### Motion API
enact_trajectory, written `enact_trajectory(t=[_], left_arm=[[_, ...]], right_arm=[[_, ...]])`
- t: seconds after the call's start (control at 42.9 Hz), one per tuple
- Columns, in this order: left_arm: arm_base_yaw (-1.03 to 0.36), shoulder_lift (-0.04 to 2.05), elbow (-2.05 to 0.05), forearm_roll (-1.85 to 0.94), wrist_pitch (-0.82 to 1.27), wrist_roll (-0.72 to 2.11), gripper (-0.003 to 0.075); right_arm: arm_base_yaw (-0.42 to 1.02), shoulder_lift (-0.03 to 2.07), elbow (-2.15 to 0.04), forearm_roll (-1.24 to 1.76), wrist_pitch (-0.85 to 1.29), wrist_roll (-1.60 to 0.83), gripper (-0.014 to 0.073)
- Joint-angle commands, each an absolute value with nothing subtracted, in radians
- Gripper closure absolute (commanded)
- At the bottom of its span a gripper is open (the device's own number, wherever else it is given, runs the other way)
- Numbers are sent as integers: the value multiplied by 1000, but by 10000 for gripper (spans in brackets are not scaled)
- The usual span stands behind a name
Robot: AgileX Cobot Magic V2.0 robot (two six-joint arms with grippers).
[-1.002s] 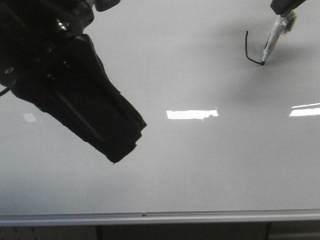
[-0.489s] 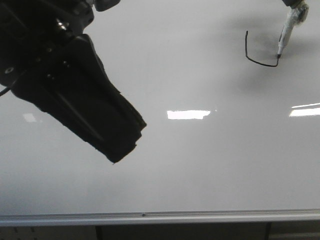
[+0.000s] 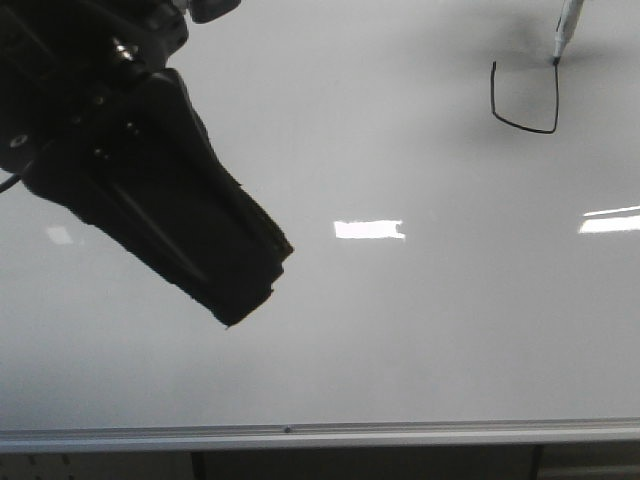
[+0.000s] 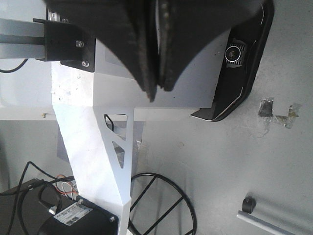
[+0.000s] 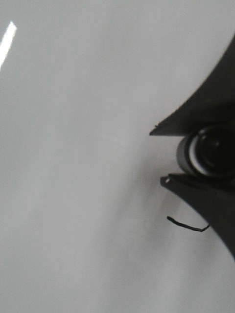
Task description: Write number 0 on whiteboard
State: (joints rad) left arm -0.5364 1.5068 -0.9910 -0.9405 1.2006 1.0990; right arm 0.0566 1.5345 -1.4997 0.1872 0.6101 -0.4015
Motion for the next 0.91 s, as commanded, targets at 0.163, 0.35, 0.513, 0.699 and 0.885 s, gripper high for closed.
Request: enact_trajectory(t=[0.163, 0.35, 0.513, 0.699, 0.885], left_arm=[[-541, 1467, -1019, -1004, 1223, 1099, 740], [-541, 1467, -1019, -1002, 1223, 1099, 740], [-541, 1467, -1019, -1002, 1223, 1099, 740], [-541, 1467, -1019, -1002, 1223, 1099, 740], [-541, 1467, -1019, -1002, 1223, 1099, 740]], right_arm=[[64, 1498, -1539, 252, 493, -404, 661], [94, 1499, -1539, 258, 469, -404, 661], [104, 1511, -1539, 292, 465, -404, 661], [128, 1543, -1539, 308, 489, -404, 661], [152, 1544, -1545, 332, 567, -404, 661]])
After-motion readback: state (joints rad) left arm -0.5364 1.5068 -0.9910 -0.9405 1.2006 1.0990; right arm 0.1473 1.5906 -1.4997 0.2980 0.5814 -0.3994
